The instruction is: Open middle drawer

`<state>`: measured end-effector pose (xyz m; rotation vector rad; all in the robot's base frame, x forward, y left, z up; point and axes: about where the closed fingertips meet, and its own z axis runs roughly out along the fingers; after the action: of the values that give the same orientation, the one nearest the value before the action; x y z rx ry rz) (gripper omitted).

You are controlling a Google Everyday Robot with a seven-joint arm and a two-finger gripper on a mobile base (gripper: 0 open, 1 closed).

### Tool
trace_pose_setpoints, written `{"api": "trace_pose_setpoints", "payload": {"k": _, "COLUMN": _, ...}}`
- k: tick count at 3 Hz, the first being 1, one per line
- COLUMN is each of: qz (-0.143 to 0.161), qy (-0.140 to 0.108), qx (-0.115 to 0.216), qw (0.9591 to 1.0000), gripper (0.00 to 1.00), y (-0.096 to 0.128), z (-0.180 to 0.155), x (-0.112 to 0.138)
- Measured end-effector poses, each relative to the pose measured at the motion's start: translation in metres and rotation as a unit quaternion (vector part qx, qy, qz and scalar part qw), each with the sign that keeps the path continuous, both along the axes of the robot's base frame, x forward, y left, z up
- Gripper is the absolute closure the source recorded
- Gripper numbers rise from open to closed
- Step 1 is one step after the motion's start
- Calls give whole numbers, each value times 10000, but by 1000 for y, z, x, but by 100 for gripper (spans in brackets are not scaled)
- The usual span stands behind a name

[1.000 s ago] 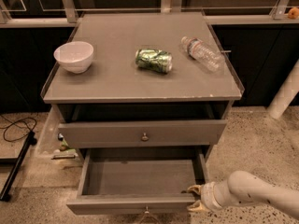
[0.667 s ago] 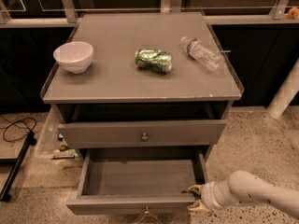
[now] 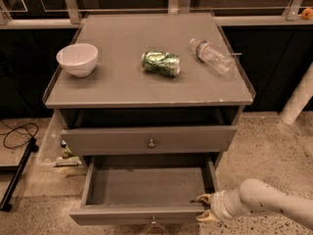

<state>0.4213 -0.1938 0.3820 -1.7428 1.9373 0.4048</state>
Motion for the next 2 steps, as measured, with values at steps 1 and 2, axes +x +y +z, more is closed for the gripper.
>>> {"api": "trace_pose_setpoints", "payload": {"k": 1, "qz": 0, "qy": 0, "qx": 0, "qw": 10000, "gripper": 57, "y": 0, "z": 0, "x": 0}}
{"api": "trace_pose_setpoints", "payload": {"k": 2, "qz": 0, "qy": 0, "qx": 0, "qw": 10000, "gripper": 34, "y": 0, "z": 0, "x": 0}}
